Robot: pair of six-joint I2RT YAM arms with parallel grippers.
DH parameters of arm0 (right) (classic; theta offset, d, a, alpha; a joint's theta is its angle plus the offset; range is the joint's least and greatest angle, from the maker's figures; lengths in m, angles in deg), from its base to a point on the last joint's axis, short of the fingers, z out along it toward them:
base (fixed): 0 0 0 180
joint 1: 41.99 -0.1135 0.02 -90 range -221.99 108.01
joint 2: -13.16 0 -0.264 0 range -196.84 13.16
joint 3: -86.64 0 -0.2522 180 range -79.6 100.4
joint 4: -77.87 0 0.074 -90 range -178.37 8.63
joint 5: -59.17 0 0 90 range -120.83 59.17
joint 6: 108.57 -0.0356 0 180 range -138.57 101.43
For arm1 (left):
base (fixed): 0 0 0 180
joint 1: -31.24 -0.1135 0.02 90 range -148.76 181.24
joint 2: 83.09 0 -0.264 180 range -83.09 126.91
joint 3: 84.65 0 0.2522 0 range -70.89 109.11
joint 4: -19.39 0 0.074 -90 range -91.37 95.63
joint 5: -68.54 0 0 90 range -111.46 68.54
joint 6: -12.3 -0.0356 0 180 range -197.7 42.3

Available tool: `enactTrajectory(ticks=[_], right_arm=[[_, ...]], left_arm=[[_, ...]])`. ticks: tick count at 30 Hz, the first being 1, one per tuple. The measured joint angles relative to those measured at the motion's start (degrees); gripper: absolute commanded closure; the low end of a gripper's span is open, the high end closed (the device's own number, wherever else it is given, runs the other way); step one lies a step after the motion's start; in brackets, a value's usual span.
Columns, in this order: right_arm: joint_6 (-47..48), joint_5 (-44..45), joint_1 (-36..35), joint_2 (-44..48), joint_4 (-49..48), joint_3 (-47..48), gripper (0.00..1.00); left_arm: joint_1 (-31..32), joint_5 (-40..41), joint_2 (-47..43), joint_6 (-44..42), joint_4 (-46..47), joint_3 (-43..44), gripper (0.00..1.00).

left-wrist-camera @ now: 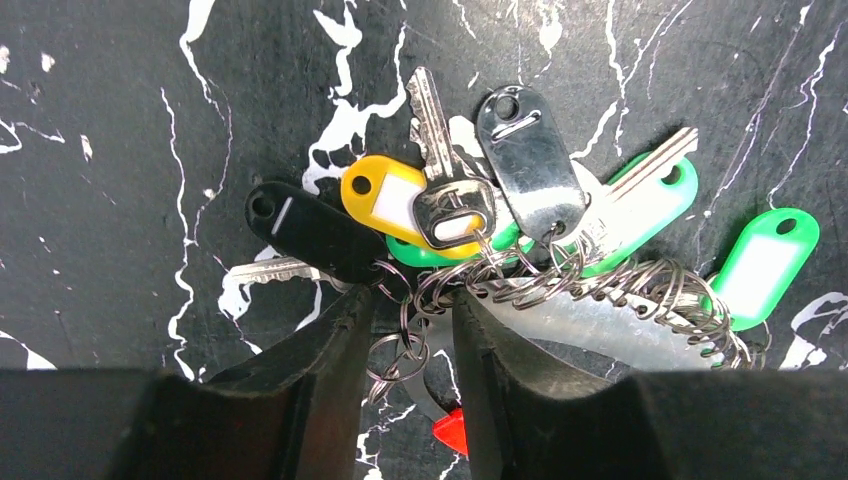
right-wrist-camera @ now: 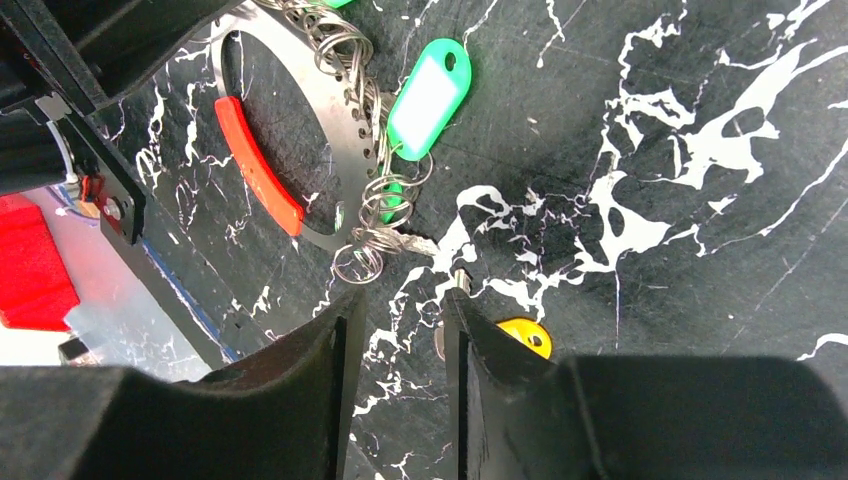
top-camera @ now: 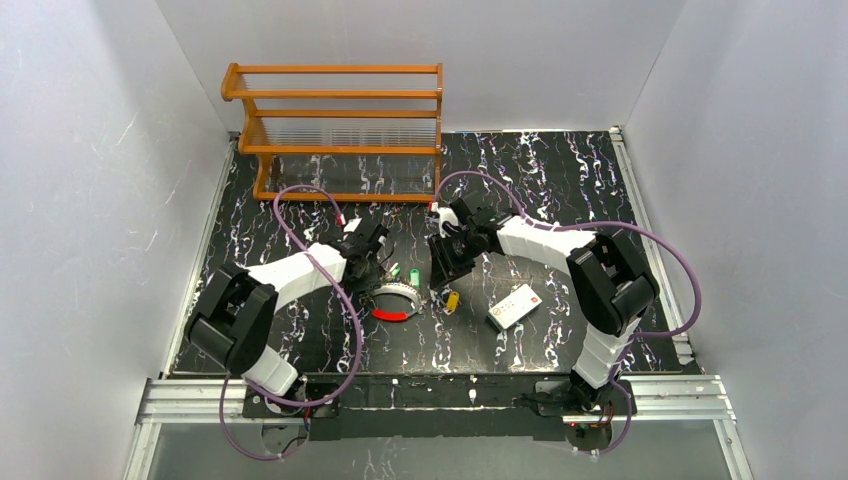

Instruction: Put the keys on the keyring

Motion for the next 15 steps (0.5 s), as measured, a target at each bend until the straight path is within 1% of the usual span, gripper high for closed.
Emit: enactTrajectory(ticks=[5,8,12,15], right_arm=[[1.2,0.3,-1.0,0.0,-0.6,0.0,0.53],[2.3,0.3,-1.9,0.0,-1.3,-0.2,0.5],[3.5,0.0,-2.6,0.0,-3.2,-1.4,0.49],[4.3,-0.5,-2.6,0.0,-4.7,-2.7,0.49]], left_arm=[[-0.4,-0.3,-0.3,-3.4,-0.2,0.4,0.58],[-0.6,-1.8,-3.7,-4.7,-0.1,-1.6,0.54],[-0.8,-5.3,-14.8,-5.7,0.7,-5.9,0.46],[-0.8,-9.2,-24.8,-5.8,3.7,-9.3,0.44]])
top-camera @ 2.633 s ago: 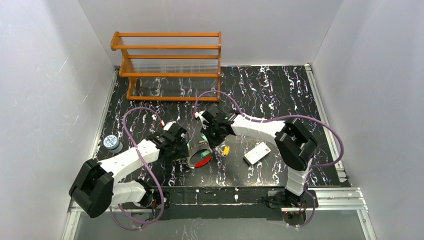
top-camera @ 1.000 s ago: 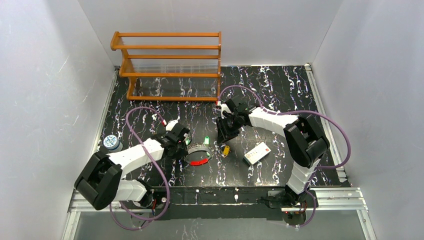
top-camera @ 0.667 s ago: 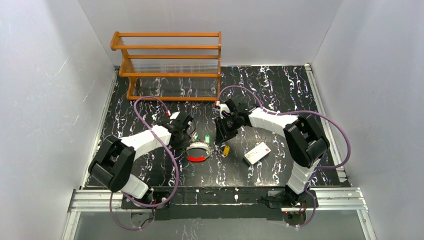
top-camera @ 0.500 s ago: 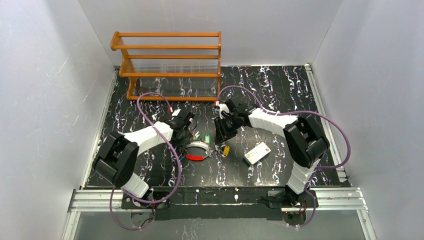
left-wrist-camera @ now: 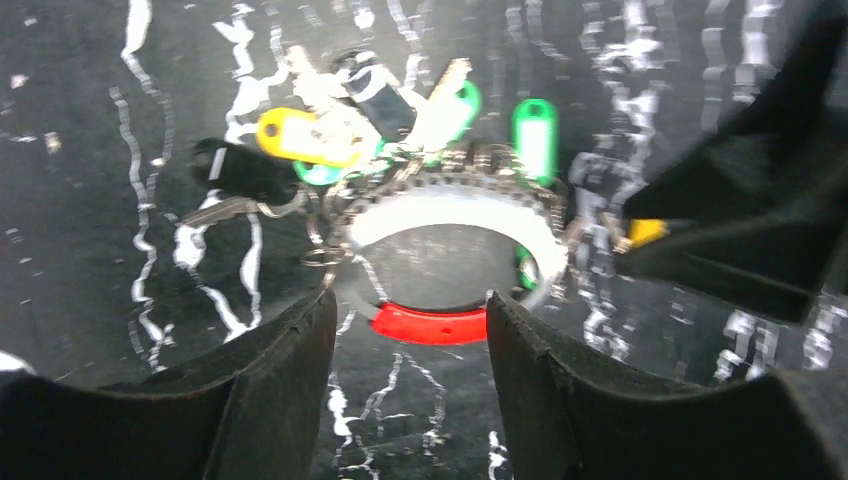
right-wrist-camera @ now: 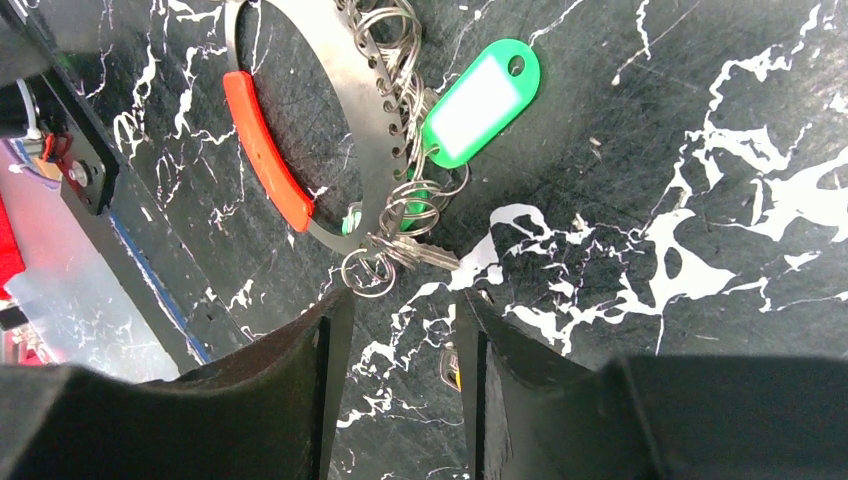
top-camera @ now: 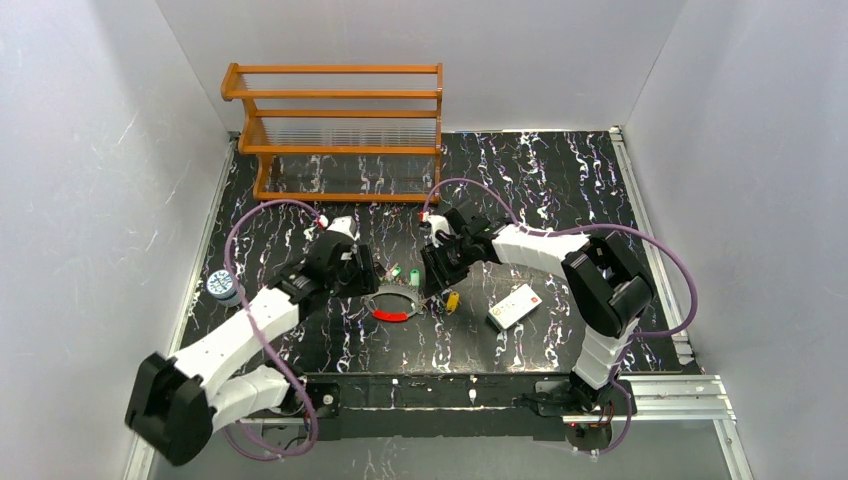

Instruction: Put the keys on the keyring

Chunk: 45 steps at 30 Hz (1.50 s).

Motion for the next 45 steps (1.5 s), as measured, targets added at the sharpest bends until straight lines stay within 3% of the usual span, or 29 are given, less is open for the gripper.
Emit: enactTrajectory(ticks=[10,20,32,38,45], right_arm=[[0.5,-5.9,0.7,-2.2,-6.7,-0.5,0.5],[0.5,-9.7,1.2,-5.0,-9.5,-1.8,0.54],[0.7,-11.0,1.3,-5.0,-10.9,-4.0,0.79],[1.0,-12.0,1.3,-5.0,-11.5,-4.0,0.98],[2.0,-12.2,1.3,-4.5,-11.3,-4.0,0.99]], left_arm=[[0.0,-14.4,-18.5,5.2,16.1,-14.0,0.44],[0.0,-21.8,-22.0,9.4,28.6,-16.5,0.44],[0.0,-22.9,-20.9,10.1,29.8,-16.5,0.46],[0.0,-22.3,-21.8,9.9,28.9,-16.5,0.46],[0.0,-21.6,-22.0,7.0,24.4,-14.0,0.46]])
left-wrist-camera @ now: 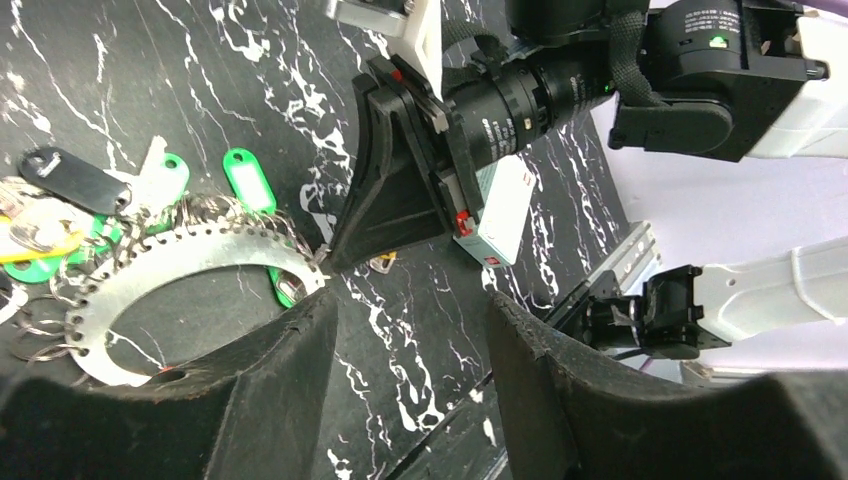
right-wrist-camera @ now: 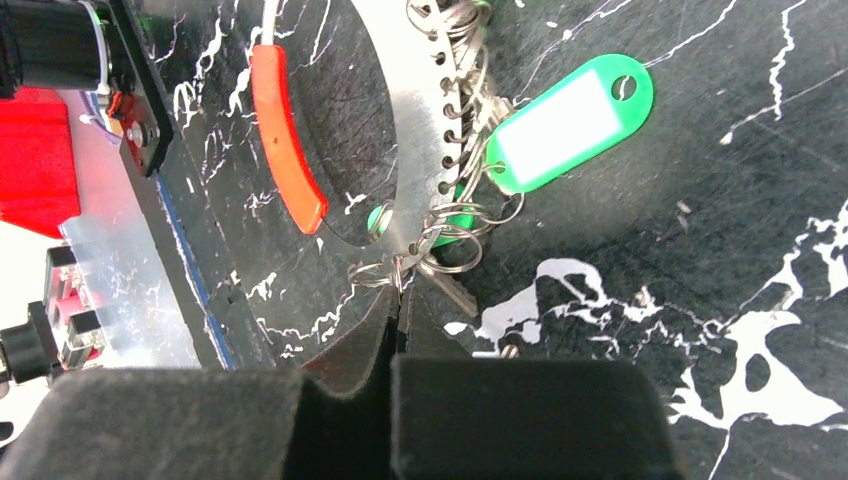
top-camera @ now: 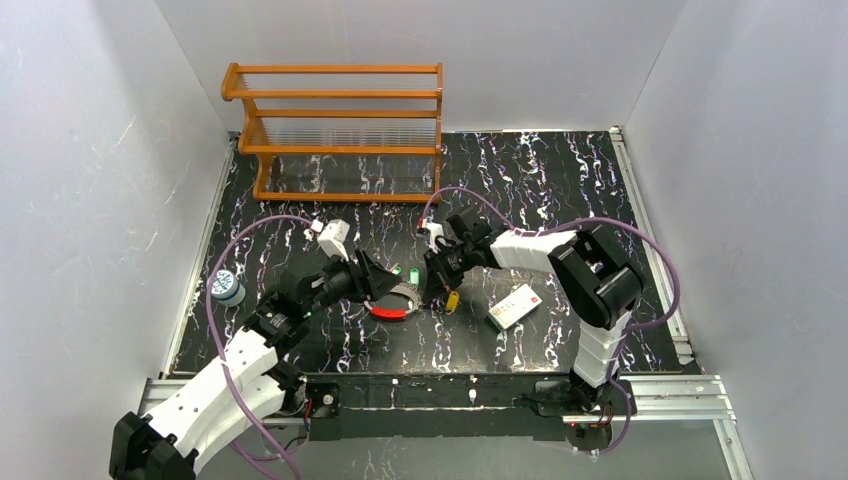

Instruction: Put the keys on the keyring

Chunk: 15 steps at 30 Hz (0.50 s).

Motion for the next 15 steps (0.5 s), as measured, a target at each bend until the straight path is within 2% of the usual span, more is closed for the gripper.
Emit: enactTrajectory(ticks=[8,15], right_arm=[[2.7,1.2,0.0,6.8,5.4,1.9,0.99],[5.1,6.5,0.0,13.9,10.1,9.3,0.99]], left_arm=[[0.0,1.1,1.0,-9.2,-7.7,6.9,0.45],[0.0,0.1,1.1,-17.8,-10.7,10.7,0.42]])
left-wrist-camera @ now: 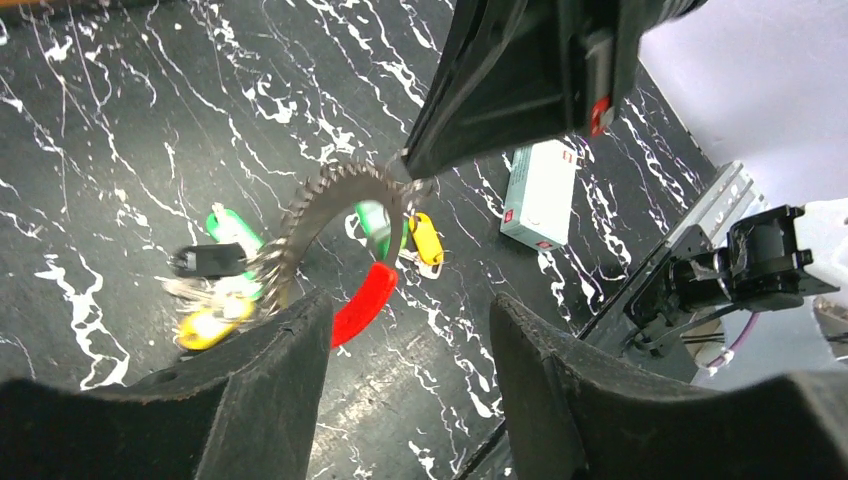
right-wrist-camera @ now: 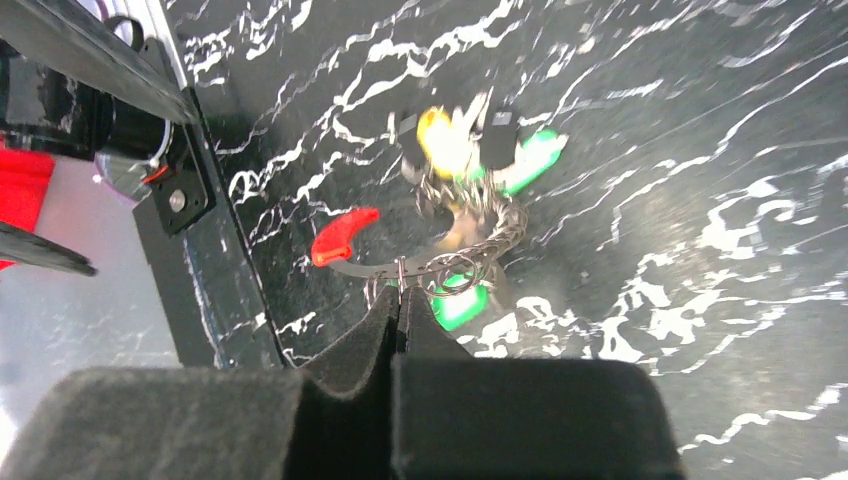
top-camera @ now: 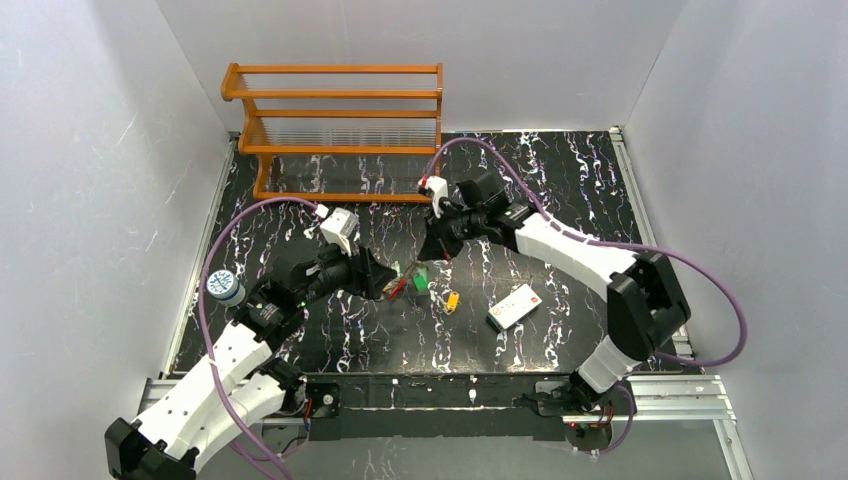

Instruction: Put the keys on the keyring

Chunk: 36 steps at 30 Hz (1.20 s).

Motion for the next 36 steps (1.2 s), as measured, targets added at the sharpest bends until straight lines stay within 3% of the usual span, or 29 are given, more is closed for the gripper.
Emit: enactTrajectory(ticks=[7,13,24,31,36], right_arm=[[3.1,4.5,0.0,8.2,-1.6,0.7,0.99],[9.4,1.6,-0.4,15.5,-8.4,-5.0,0.99],[21.7,-5.7,-4.1,15.6,-8.7,-5.7,0.99],[27.6,-8.7,-7.1,15.6,-8.2,-7.0,0.99],[29.7,-10.1,-8.0,15.6,-7.7,-7.4,0.99]], left_arm=[[0.0,-2.8,-3.8,-7.4,-0.2,0.2,0.42],[0.0,-5.6,-8.1,-13.4,0.3,0.2,0.41],[0.0,-14.1,-12.6,-23.5,4.3,-3.2,0.44],[0.0,-17.3,-15.6,-26.5,9.2,-7.8,0.61],[0.0,-18.9,-15.2,-26.9,12.3,-8.9,0.63]])
